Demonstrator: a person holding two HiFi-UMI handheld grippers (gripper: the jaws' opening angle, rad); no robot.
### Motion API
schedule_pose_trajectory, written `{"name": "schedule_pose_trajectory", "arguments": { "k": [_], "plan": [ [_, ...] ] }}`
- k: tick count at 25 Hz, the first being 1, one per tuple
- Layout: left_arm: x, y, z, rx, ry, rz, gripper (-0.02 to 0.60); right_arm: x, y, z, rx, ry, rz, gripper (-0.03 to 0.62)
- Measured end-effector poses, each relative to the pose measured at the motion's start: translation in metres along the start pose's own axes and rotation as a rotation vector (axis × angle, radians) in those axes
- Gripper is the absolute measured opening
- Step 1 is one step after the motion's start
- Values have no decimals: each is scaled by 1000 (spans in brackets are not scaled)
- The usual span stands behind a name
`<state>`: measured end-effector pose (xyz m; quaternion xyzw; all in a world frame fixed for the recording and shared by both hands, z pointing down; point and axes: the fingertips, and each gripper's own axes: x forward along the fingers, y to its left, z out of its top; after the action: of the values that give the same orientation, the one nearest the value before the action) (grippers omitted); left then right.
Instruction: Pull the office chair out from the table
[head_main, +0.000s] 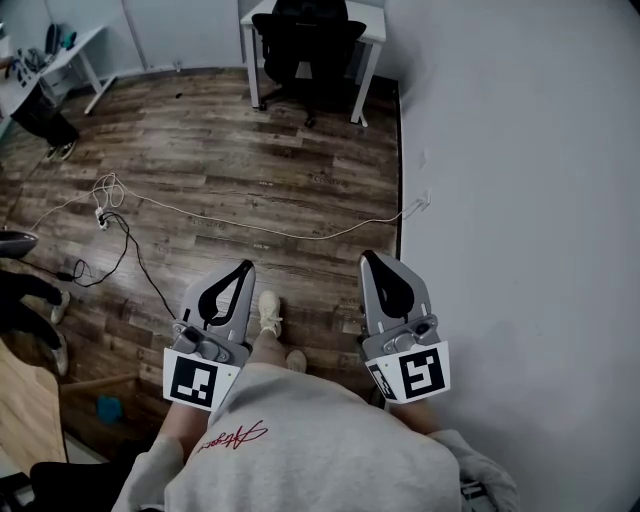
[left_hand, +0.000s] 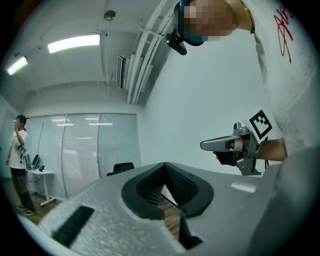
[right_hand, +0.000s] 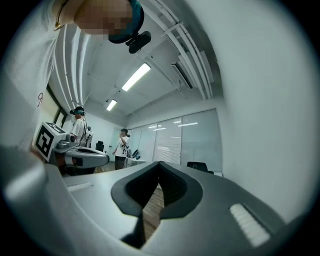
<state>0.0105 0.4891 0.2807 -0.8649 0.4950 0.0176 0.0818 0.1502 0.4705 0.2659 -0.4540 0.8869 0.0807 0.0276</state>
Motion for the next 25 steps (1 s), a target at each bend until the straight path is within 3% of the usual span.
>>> {"name": "schedule_pose_trajectory", "arguments": {
  "k": [9,25],
  "plan": [
    [22,22,-8,4,-19,-18,-5,25,-10,-6,-25,7,-19,-2],
    [107,123,-29,-5,-33,-16,-5,154,-42,-25,-44,9,-7,-2]
  ]
}}
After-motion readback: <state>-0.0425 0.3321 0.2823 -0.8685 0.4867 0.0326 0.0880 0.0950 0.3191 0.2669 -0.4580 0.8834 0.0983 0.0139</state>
